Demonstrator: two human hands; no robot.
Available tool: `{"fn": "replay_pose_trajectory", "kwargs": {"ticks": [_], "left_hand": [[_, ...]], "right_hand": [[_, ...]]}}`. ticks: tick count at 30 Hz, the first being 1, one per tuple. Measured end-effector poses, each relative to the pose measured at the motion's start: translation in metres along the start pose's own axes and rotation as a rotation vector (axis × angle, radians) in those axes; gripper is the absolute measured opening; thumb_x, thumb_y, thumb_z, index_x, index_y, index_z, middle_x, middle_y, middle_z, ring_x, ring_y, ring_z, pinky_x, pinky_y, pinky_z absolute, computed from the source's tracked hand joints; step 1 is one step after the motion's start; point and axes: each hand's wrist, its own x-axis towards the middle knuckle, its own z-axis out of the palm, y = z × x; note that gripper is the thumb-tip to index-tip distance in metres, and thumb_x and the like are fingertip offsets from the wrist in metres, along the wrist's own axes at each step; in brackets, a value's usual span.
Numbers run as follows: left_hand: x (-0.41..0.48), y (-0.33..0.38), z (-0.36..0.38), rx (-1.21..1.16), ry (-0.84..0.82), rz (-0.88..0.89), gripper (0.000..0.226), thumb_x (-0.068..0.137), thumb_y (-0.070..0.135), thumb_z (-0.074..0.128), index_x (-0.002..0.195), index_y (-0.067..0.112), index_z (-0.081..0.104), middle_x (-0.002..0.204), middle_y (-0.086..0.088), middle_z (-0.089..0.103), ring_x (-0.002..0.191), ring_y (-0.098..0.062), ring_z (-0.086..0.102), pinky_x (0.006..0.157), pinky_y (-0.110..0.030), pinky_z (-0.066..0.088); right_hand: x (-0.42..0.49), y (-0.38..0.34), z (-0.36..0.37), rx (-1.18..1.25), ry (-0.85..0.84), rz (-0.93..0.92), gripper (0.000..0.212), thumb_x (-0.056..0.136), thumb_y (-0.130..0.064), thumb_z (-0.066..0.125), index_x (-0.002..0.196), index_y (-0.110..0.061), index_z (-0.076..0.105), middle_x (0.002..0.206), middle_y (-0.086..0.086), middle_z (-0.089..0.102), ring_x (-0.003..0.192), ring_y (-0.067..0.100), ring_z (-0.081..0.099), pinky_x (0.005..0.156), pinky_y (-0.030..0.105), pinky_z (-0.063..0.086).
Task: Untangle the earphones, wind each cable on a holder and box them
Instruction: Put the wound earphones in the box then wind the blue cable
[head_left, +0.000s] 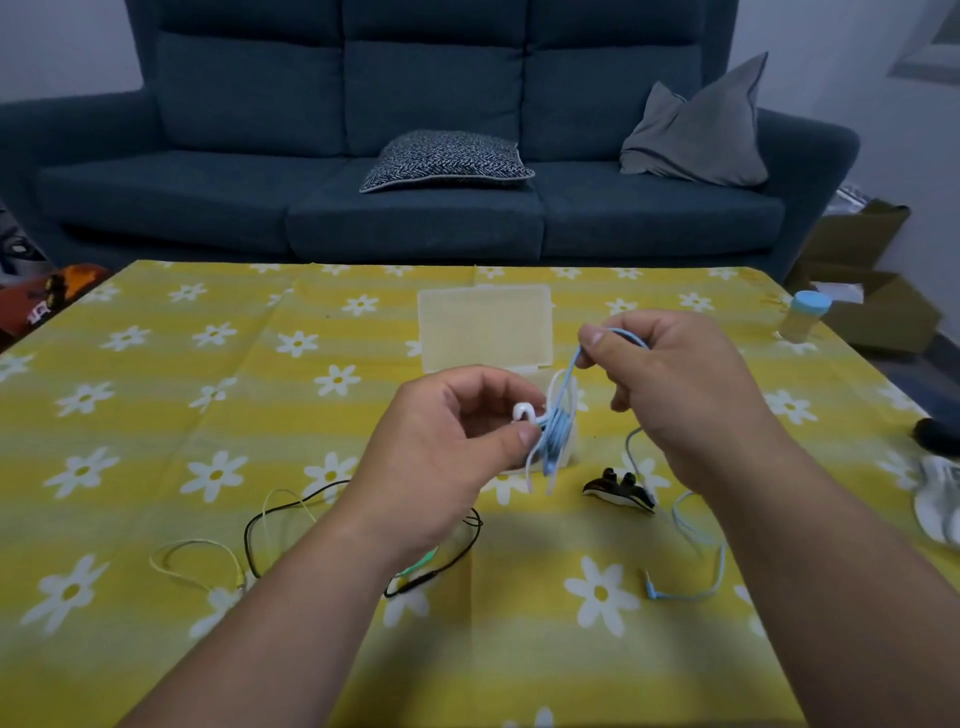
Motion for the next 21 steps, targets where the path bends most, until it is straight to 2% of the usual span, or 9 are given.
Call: {"fn": "replay_pose_trajectory", "kwargs": {"ticks": [3,8,10,13,18,21], "left_hand": [[-0.002,0.003,0.002,-0.127,0.016,-0.024,0.019,0.084,-0.012,0.062,0.087,0.005,0.068,0.083,-0.009,0.071,0.074,-0.021,0.069,0.069,-0.034,0.060],[0.003,0.001,0.000,-0.144,0.181,-0.003,0.025,0.085,-0.008,0.064,0.083,0.015,0.074,0.084,-0.013,0.073,0.079,-0.027,0.067,0.079,-0.041,0.055],[0.005,-0.001,-0.003,-0.147,0.285,-0.010,0.024,0.085,-0.006,0.065,0.083,0.016,0.074,0.082,-0.008,0.073,0.077,-0.024,0.066,0.080,-0.041,0.054],[0.006,-0.003,-0.007,-0.121,0.397,-0.017,0.020,0.086,-0.002,0.067,0.085,0.016,0.073,0.082,-0.005,0.074,0.077,-0.022,0.068,0.083,-0.042,0.057],[0.007,-0.005,-0.007,-0.019,0.478,0.015,0.014,0.085,-0.001,0.070,0.085,0.013,0.072,0.071,0.004,0.072,0.063,-0.008,0.064,0.064,-0.022,0.054],[0.007,-0.004,-0.010,0.081,0.492,0.038,0.012,0.084,0.001,0.072,0.086,0.013,0.072,0.073,0.001,0.073,0.063,-0.007,0.065,0.062,-0.020,0.053]], "right_hand": [[0.000,0.008,0.007,0.043,-0.051,0.101,0.030,0.094,-0.032,0.062,0.071,-0.015,0.072,0.058,0.003,0.038,0.056,0.021,0.035,0.060,0.036,0.036],[-0.008,0.015,0.022,-0.021,-0.264,0.199,0.028,0.094,-0.026,0.062,0.070,-0.013,0.072,0.051,-0.007,0.042,0.051,0.014,0.037,0.055,0.031,0.037],[-0.013,0.017,0.029,-0.037,-0.396,0.207,0.026,0.093,-0.023,0.062,0.070,-0.016,0.072,0.050,-0.011,0.045,0.052,0.011,0.041,0.055,0.030,0.041],[-0.019,0.015,0.036,0.015,-0.524,0.178,0.027,0.097,-0.020,0.056,0.078,-0.011,0.073,0.050,-0.013,0.044,0.052,0.009,0.041,0.057,0.029,0.042],[-0.022,0.009,0.037,0.070,-0.612,0.150,0.031,0.102,-0.019,0.050,0.083,-0.006,0.071,0.053,-0.006,0.041,0.053,0.012,0.038,0.058,0.027,0.042],[-0.022,0.006,0.033,0.064,-0.608,0.131,0.032,0.102,-0.021,0.052,0.082,-0.006,0.072,0.053,-0.007,0.041,0.054,0.012,0.038,0.060,0.030,0.041]]}}
